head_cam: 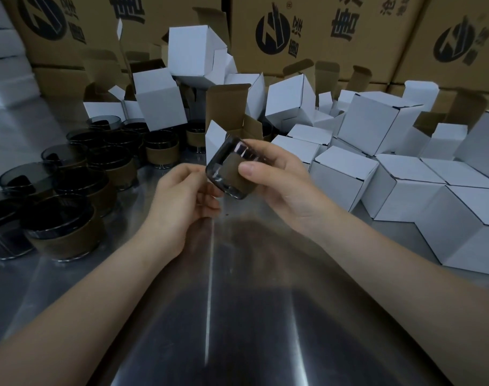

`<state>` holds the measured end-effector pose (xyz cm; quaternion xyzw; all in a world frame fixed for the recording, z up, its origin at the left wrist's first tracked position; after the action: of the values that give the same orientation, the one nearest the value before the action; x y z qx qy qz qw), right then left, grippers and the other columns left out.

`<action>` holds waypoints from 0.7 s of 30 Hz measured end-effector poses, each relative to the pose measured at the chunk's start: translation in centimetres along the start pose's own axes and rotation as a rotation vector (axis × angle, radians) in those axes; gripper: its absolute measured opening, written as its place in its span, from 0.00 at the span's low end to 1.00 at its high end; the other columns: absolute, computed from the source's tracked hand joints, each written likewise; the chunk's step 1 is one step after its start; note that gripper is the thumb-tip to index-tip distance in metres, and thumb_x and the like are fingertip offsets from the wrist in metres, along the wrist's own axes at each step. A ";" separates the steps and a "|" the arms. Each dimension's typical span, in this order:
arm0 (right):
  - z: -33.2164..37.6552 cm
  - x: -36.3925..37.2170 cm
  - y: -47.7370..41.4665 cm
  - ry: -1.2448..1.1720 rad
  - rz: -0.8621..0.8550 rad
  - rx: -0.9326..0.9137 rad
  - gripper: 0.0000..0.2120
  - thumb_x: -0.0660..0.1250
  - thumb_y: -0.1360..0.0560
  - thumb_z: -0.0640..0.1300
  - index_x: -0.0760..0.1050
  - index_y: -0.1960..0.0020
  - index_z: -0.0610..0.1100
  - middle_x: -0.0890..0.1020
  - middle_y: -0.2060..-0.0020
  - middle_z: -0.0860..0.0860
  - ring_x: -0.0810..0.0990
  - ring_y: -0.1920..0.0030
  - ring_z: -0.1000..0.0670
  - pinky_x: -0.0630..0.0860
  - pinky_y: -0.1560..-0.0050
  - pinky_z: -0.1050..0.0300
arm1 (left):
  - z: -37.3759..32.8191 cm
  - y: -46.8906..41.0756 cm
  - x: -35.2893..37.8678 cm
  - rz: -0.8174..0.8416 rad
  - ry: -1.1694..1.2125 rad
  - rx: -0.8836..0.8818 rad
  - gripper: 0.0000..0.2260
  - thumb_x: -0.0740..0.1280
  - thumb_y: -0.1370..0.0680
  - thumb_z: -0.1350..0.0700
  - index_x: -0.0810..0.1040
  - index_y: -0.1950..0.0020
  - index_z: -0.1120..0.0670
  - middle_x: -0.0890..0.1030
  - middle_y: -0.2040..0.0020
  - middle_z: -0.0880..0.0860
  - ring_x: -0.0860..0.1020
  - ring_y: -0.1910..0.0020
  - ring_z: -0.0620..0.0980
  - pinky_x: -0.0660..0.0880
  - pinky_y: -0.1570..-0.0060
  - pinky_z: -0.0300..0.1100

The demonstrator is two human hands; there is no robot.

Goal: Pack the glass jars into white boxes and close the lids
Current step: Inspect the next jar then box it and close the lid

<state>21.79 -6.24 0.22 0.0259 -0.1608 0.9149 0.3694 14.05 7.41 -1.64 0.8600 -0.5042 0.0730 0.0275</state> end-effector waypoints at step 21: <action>2.7 0.9 0.2 0.935 0.169 0.000 0.25 0.76 0.36 0.54 0.74 0.42 0.50 0.74 0.45 0.56 0.76 0.42 0.56 0.77 0.40 0.54 | -0.8 -0.3 -0.7 0.065 -0.850 0.489 0.49 0.78 0.32 0.49 0.44 0.26 0.33 0.52 0.21 0.54 0.52 0.22 0.56 0.58 0.27 0.63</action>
<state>20.80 -6.66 2.88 -0.4021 0.0212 0.8552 0.3264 13.93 8.30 -0.93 0.7787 -0.4656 -0.1675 -0.3858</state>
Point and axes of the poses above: each hand's wrist, its own y-axis away from the middle knuckle, its own x-axis out of the palm, z = x × y, the point moved 3 cm from there along -y, towards the middle knuckle
